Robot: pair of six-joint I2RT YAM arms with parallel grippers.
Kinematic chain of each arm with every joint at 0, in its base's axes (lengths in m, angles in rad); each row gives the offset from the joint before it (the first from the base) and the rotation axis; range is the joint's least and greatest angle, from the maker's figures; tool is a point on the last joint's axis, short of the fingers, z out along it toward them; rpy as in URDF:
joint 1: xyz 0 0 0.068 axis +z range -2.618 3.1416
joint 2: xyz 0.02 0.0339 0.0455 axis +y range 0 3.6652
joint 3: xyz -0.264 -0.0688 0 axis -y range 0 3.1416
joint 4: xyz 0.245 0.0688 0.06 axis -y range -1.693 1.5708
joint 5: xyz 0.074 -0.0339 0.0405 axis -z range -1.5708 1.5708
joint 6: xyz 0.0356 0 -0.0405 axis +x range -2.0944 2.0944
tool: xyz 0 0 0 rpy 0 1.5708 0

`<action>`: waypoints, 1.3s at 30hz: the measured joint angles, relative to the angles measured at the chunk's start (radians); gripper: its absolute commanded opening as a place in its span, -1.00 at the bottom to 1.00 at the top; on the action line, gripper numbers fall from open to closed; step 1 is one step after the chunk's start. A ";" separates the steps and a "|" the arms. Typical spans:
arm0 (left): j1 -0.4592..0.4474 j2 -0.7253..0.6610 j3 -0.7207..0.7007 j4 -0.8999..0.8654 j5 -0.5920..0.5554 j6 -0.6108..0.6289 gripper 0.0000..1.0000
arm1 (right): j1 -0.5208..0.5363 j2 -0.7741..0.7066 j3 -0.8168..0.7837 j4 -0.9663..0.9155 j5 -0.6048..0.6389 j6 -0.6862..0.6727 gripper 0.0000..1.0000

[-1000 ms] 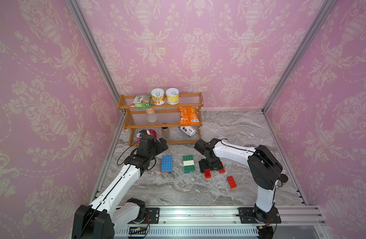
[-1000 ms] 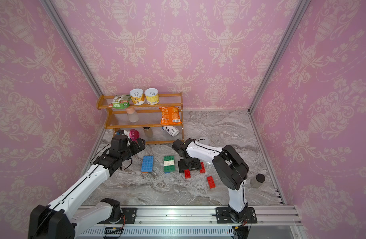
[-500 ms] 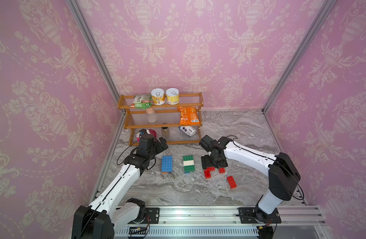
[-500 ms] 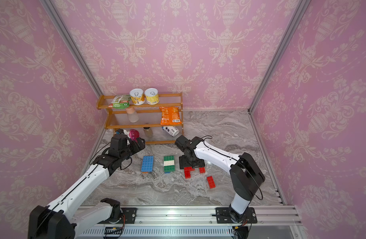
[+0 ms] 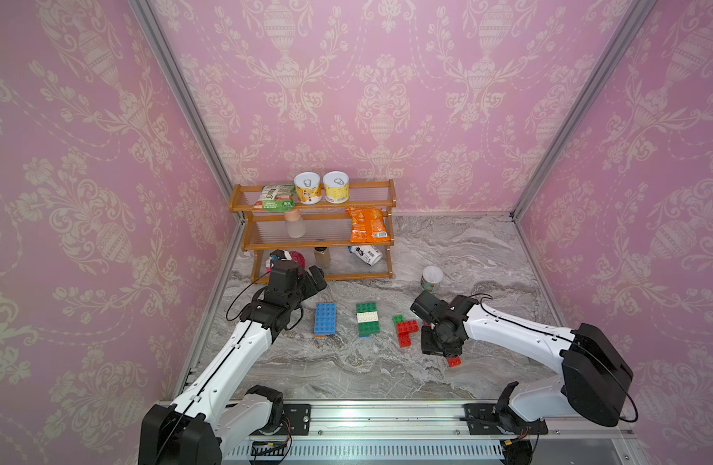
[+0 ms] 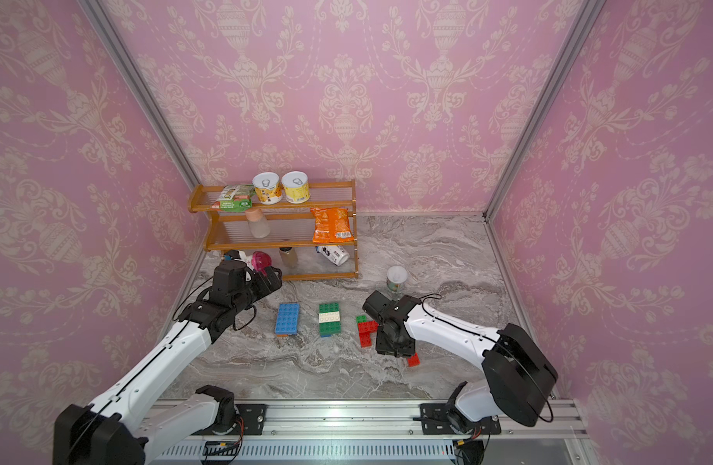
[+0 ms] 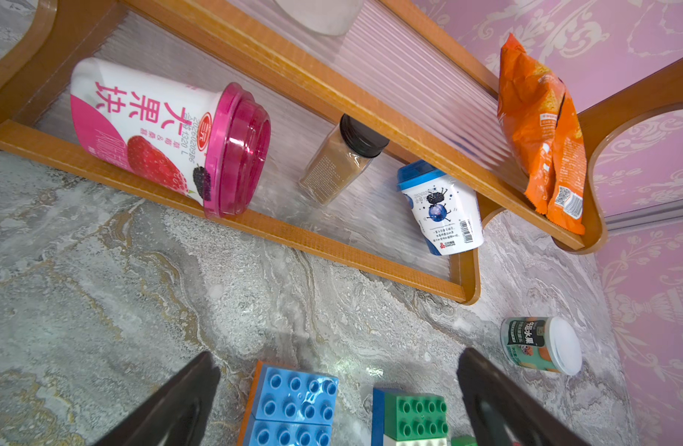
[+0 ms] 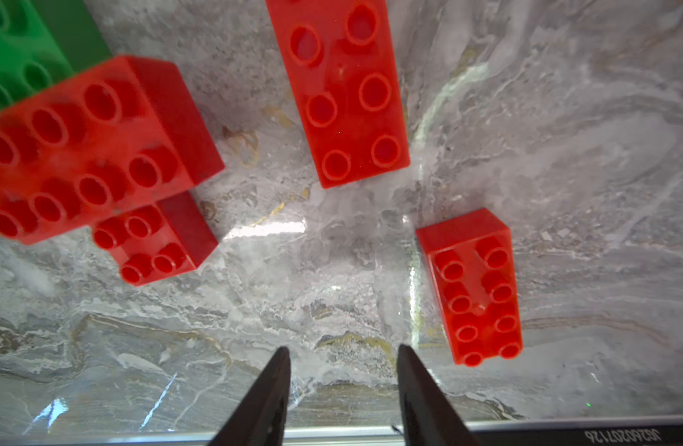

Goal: Assemble a rectangle with lego
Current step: Pick up the lego brick from the center of the board.

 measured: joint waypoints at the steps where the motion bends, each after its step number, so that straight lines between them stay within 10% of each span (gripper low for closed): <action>1: 0.000 0.000 0.000 0.000 0.000 0.000 0.99 | 0.002 0.001 -0.023 0.019 -0.010 0.010 -0.09; 12: 0.000 0.000 0.000 0.000 0.000 0.000 0.98 | -0.054 0.064 -0.074 0.070 -0.019 0.032 -0.04; 39: 0.000 0.003 0.004 0.003 0.012 0.000 0.99 | -0.275 -0.107 -0.207 0.034 0.046 0.032 0.92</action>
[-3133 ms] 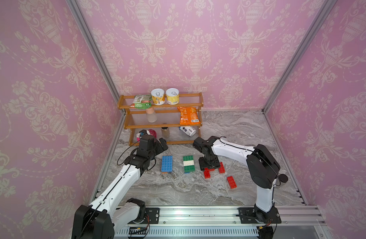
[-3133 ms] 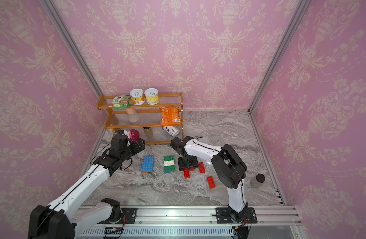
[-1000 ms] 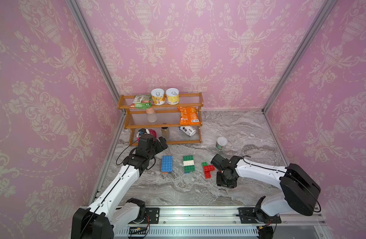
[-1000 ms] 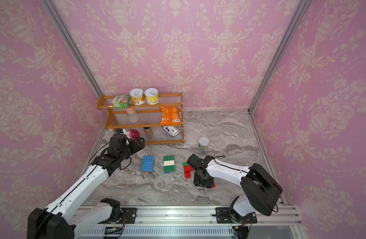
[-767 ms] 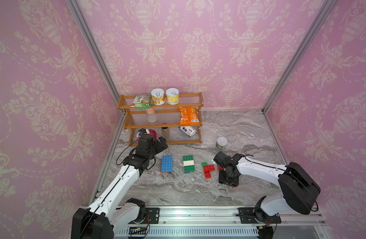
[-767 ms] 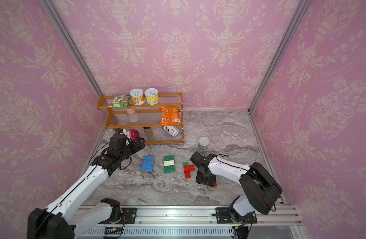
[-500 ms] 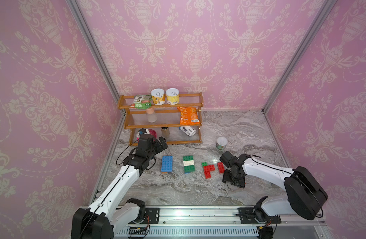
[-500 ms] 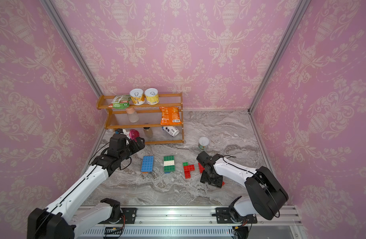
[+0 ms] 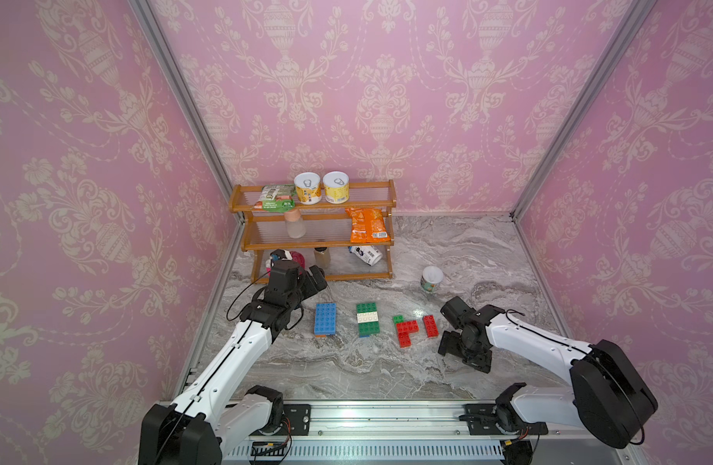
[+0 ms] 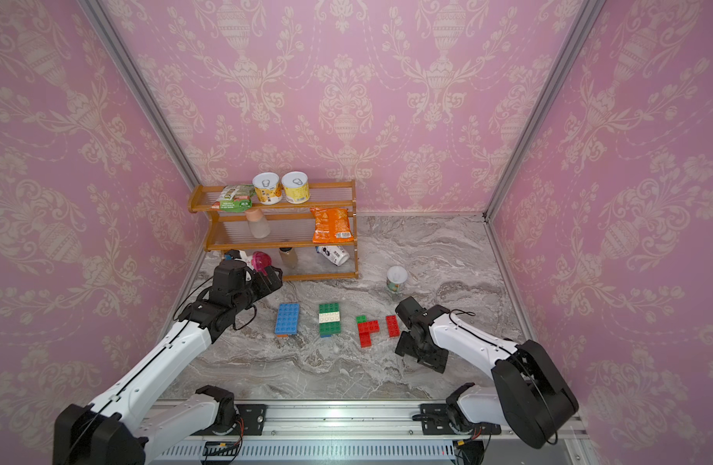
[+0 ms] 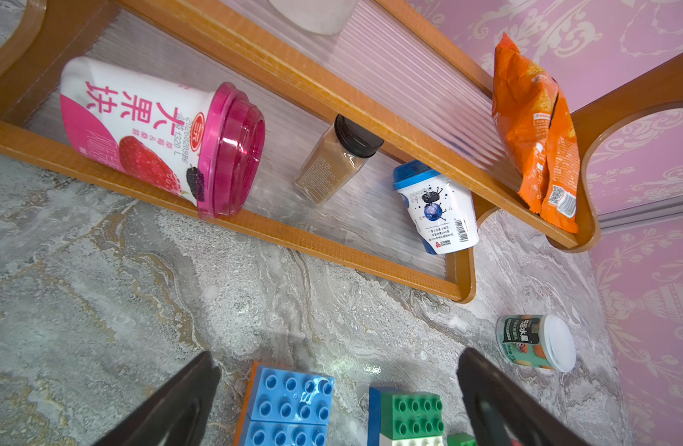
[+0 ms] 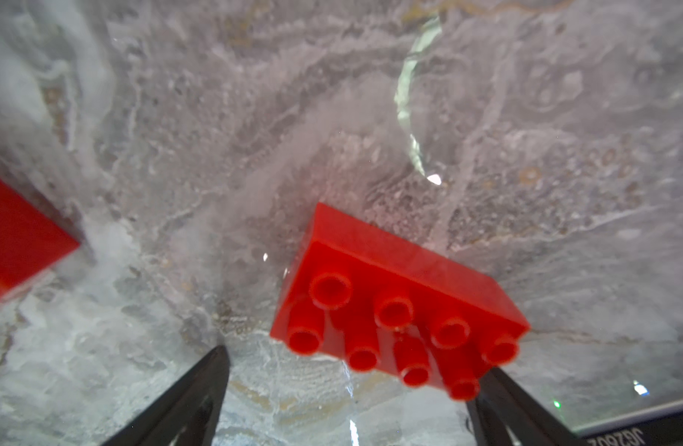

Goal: Assemble a rectangle with lego
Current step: Pick up the lego brick from the center of the board.

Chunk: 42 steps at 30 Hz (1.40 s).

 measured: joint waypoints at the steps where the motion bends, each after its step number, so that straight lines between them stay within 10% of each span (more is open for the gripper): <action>1: 0.000 0.000 0.000 0.000 0.003 0.000 0.98 | -0.010 0.013 0.011 0.001 0.010 -0.002 0.93; 19: 0.000 0.000 0.000 0.000 0.010 0.000 0.99 | -0.083 0.064 0.068 -0.013 0.078 -0.105 0.90; 42: 0.000 0.005 0.000 0.001 0.011 0.000 0.98 | -0.121 0.065 0.071 0.021 0.010 -0.265 -0.11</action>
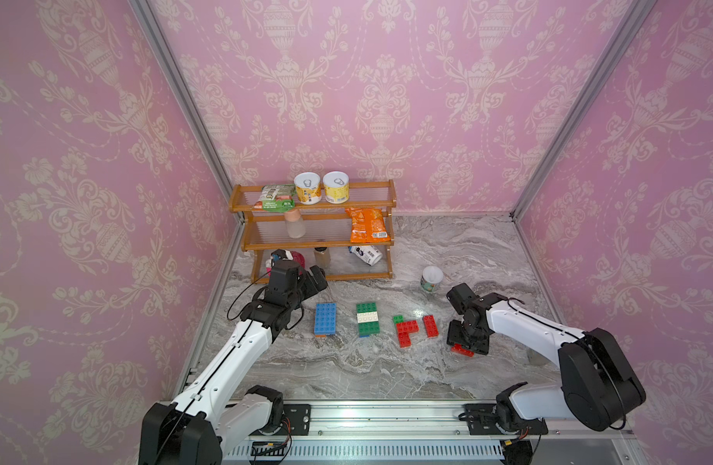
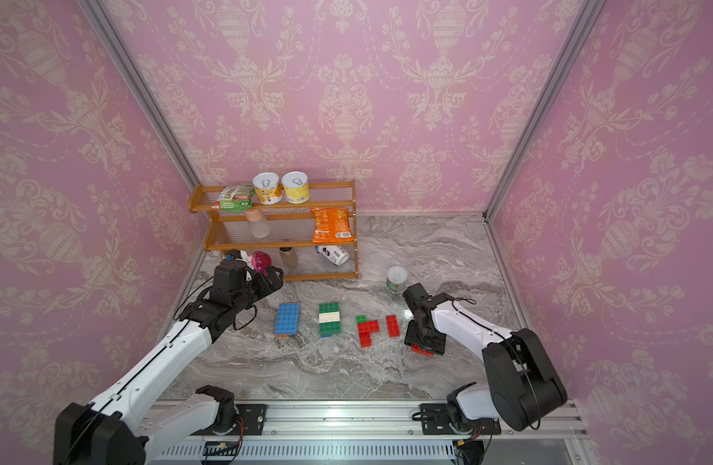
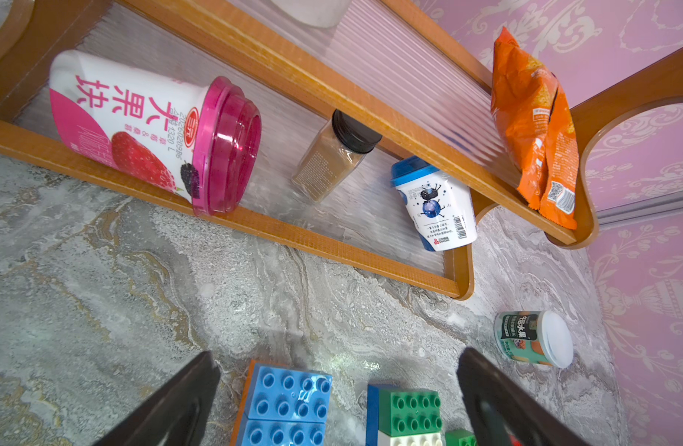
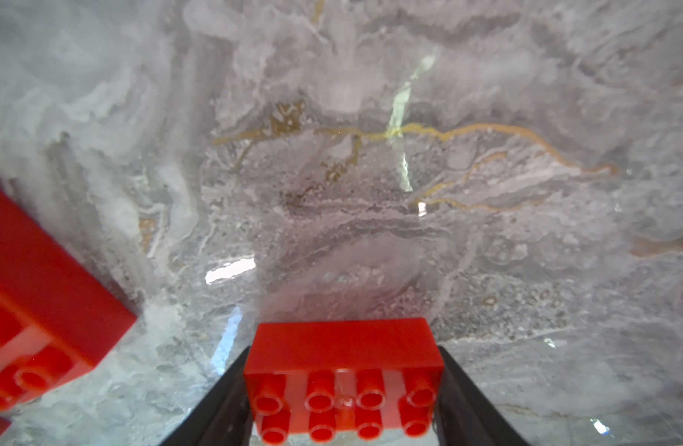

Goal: Assemble a rectangle with lego
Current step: Pick up the lego brick from the center of the board, then assemble the lego brick with the lego brick.

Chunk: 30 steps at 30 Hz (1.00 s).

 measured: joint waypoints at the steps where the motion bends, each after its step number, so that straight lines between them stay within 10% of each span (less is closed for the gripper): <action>1: 0.000 0.000 0.000 0.000 0.000 0.000 0.99 | 0.002 -0.006 0.002 -0.004 -0.003 -0.005 -0.11; 13: 0.000 0.000 0.000 0.000 0.000 0.000 0.99 | 0.167 -0.113 0.222 -0.084 0.004 -0.050 -0.17; 30: 0.000 -0.001 0.000 -0.001 -0.002 0.000 0.98 | 0.285 0.368 0.703 -0.136 0.029 -0.263 -0.21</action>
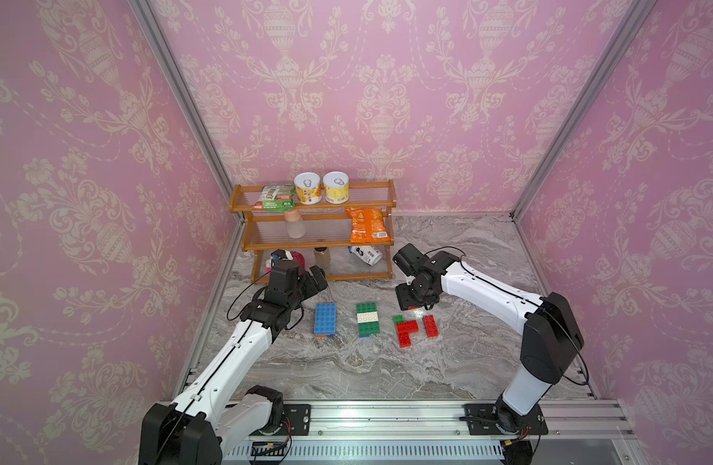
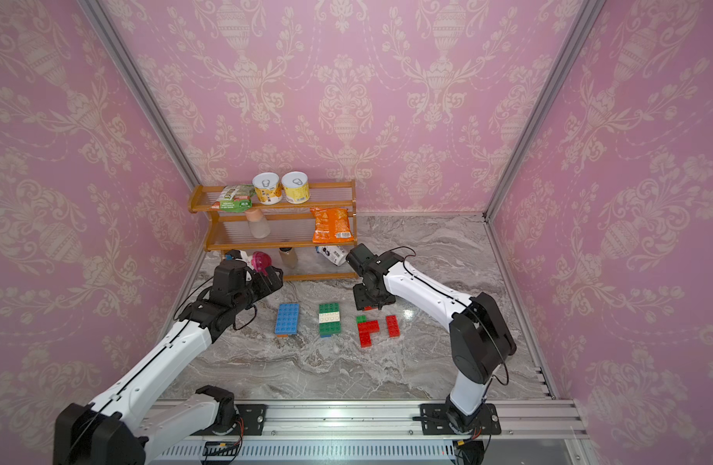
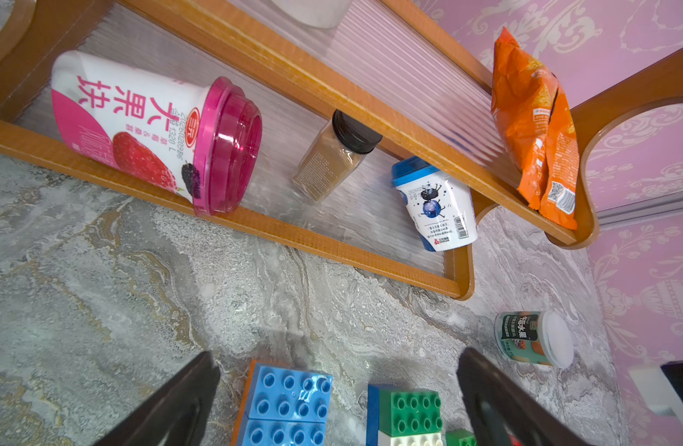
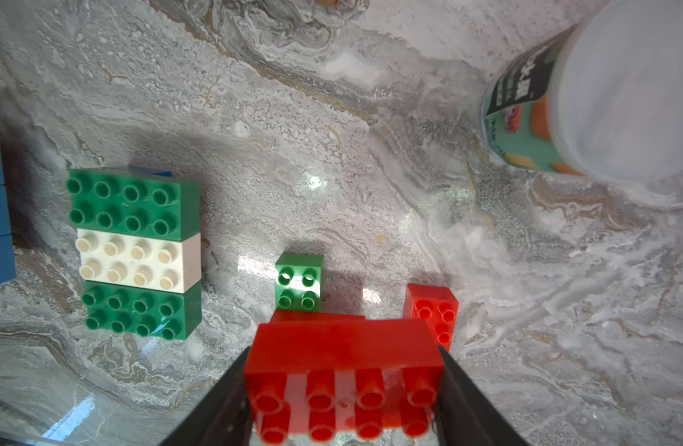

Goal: Assemble a rectangle with lego
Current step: Assemble the lego brick with the lego brick.

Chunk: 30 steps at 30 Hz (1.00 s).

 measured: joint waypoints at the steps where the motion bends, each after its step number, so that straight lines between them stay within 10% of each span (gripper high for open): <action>1: 0.000 0.000 0.000 0.000 0.000 0.000 0.98 | 0.002 0.019 0.011 -0.006 0.002 -0.003 -0.21; 30: 0.000 0.000 0.000 0.000 0.000 0.000 0.99 | 0.062 0.188 0.066 -0.031 -0.004 0.001 -0.25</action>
